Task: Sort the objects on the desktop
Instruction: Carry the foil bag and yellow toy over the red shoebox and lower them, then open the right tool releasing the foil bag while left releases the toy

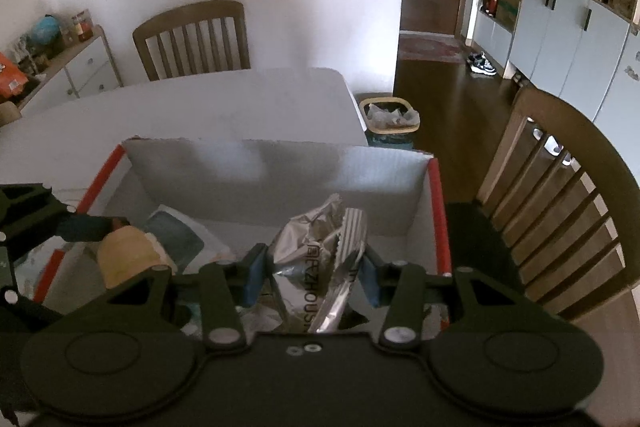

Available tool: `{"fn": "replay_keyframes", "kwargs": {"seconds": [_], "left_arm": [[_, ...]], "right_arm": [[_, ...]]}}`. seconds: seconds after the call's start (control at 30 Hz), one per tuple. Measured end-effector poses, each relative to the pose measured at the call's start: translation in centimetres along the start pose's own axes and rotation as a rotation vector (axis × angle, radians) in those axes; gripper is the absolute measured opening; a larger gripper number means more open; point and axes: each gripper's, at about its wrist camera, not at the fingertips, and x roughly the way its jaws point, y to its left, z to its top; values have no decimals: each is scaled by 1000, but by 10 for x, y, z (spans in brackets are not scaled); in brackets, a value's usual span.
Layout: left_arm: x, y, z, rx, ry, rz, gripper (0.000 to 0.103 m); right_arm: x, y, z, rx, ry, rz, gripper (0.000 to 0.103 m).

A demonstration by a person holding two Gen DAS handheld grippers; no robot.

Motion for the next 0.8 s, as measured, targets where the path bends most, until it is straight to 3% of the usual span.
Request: {"fn": "replay_keyframes", "kwargs": {"seconds": [0.8], "left_arm": [[33,-1,-1,-26,129,-29,74]], "right_arm": [[53,4,5,-47,126,-5,47]]}}
